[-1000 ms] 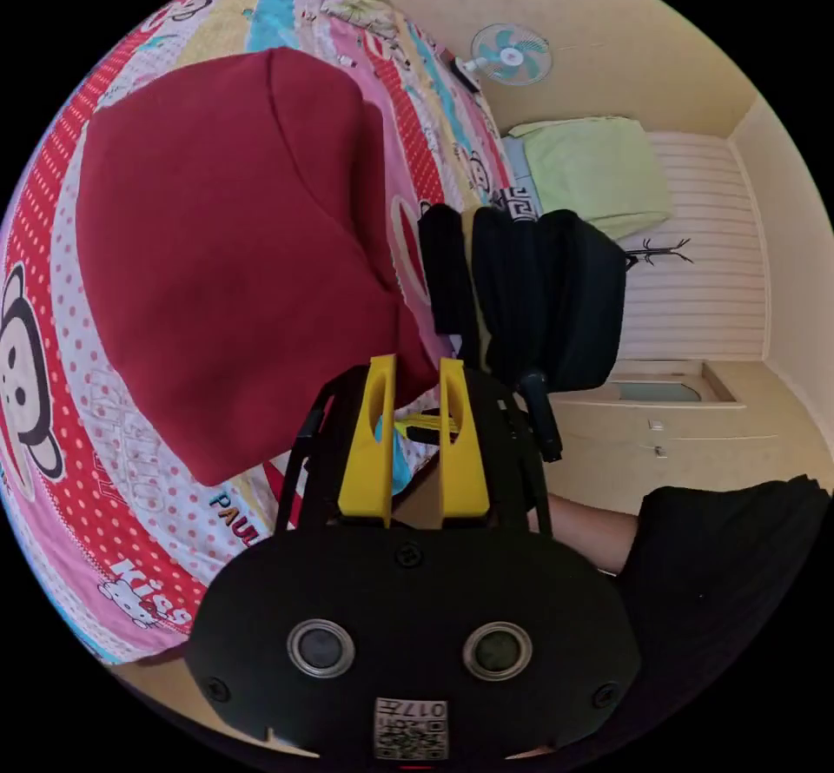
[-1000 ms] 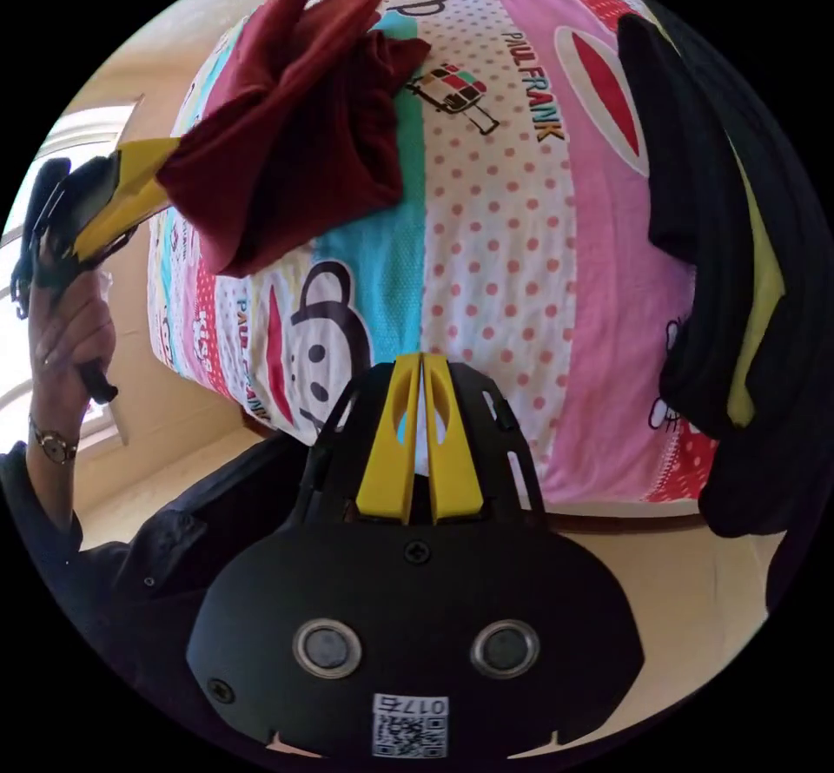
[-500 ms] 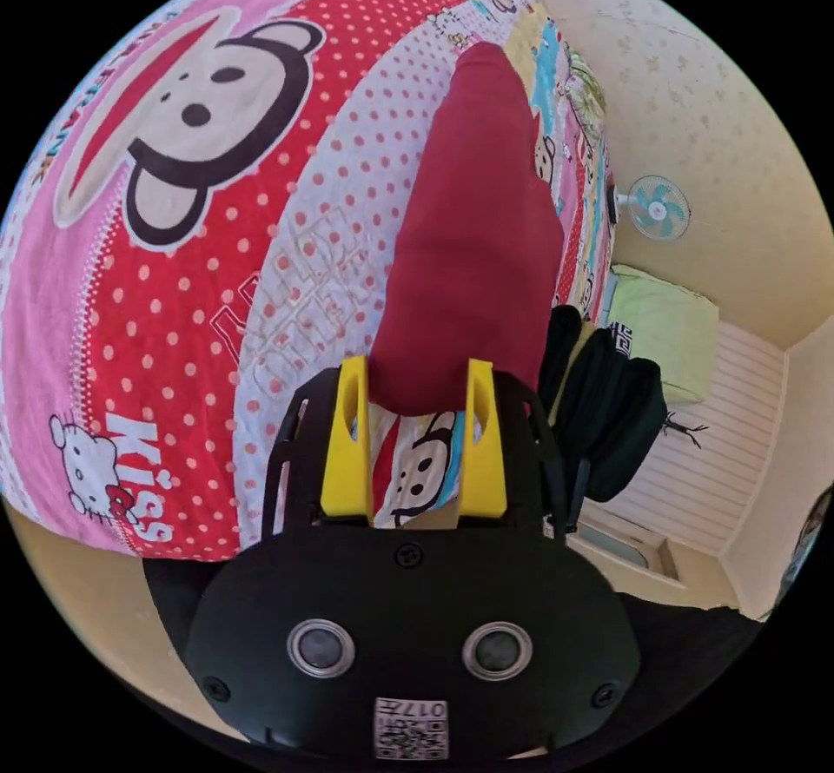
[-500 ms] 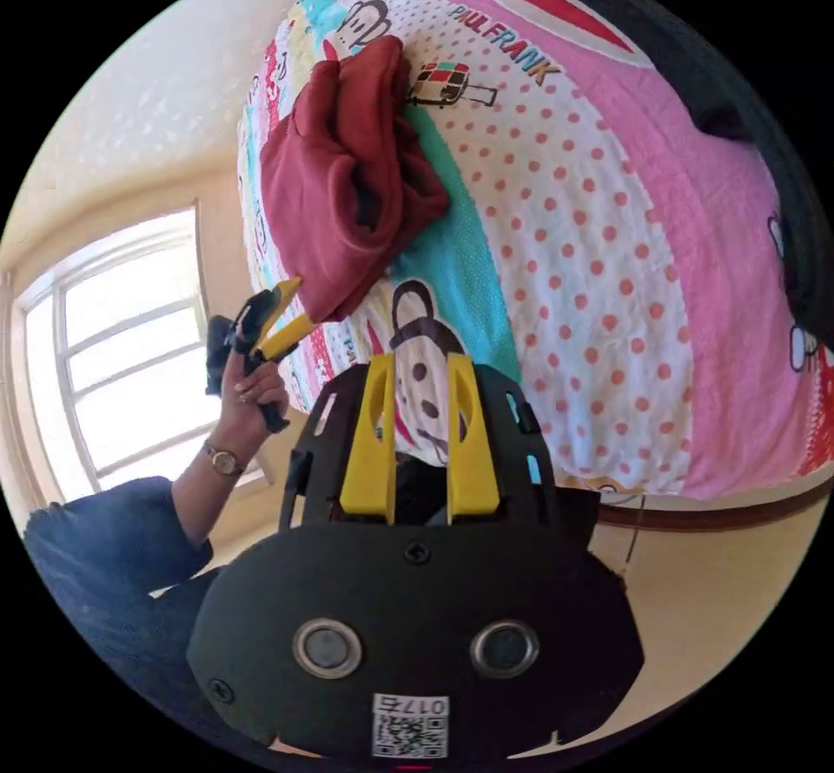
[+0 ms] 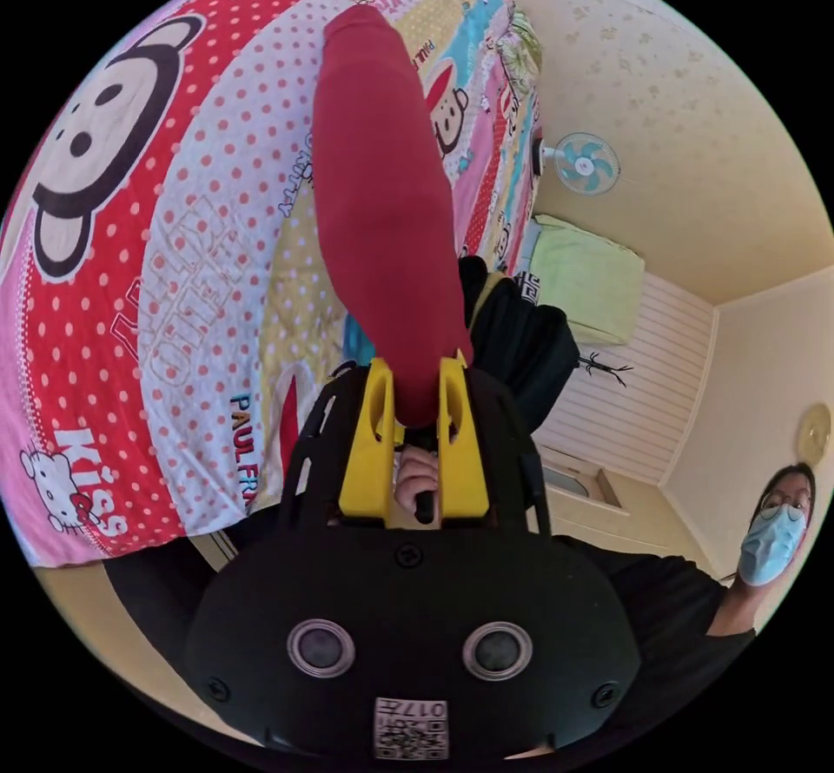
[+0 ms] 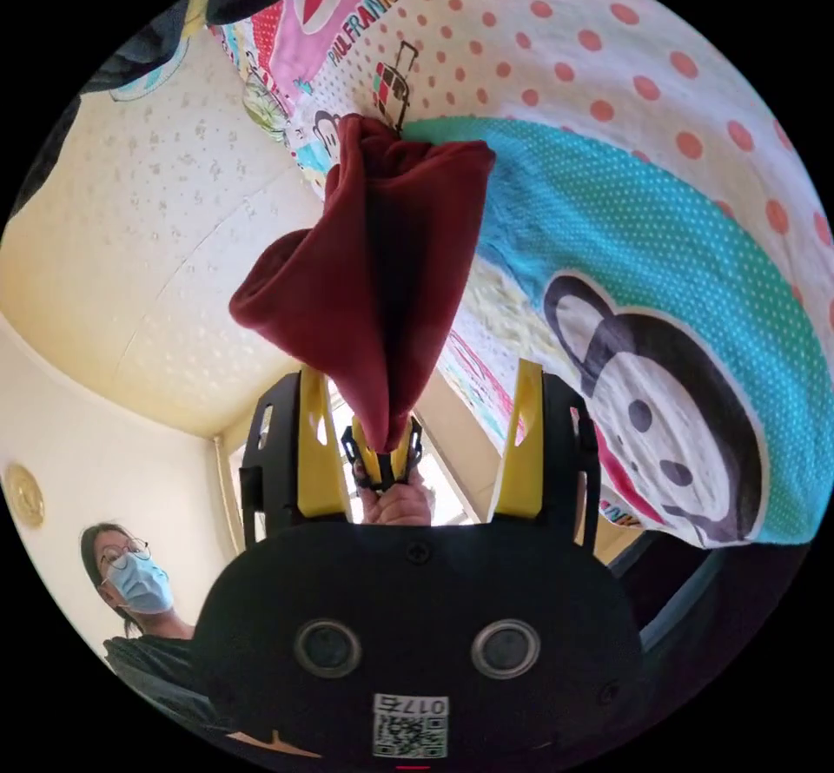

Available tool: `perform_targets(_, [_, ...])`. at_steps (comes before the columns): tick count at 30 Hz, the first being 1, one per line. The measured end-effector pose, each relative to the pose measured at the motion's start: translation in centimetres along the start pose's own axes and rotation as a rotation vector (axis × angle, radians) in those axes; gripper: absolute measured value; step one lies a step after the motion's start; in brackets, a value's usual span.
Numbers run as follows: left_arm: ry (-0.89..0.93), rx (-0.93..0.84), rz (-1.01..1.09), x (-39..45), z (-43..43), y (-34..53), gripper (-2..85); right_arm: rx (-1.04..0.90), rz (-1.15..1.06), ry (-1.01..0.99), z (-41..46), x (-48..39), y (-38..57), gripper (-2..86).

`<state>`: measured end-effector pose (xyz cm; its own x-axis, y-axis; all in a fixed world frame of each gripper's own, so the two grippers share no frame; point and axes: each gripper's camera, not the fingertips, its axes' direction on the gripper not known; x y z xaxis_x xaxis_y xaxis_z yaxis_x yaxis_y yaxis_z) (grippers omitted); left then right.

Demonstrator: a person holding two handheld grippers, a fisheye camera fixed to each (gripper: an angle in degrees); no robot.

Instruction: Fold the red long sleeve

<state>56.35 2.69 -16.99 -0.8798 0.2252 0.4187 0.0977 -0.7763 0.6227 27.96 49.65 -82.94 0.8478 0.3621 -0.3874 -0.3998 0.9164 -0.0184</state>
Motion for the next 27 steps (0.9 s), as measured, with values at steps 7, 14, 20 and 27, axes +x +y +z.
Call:
perform_targets(7, [0.034,-0.009,0.078,3.2,-6.6,2.5,7.7,-0.06,-0.19,0.078,2.5,-8.4,1.8,11.6])
perform_targets(14, [0.035,-0.007,0.156,4.6,-18.4,8.6,7.8,-0.423,-0.376,0.44,14.0,-17.0,10.9,8.4])
perform_targets(20, [0.055,0.259,0.092,0.3,-33.3,16.5,8.0,-0.748,-0.433,0.578,32.7,-17.3,17.0,7.7])
perform_targets(27, [-0.007,0.597,0.136,0.1,-50.3,23.7,8.0,-1.06,-0.58,0.51,54.0,-18.3,25.3,7.8])
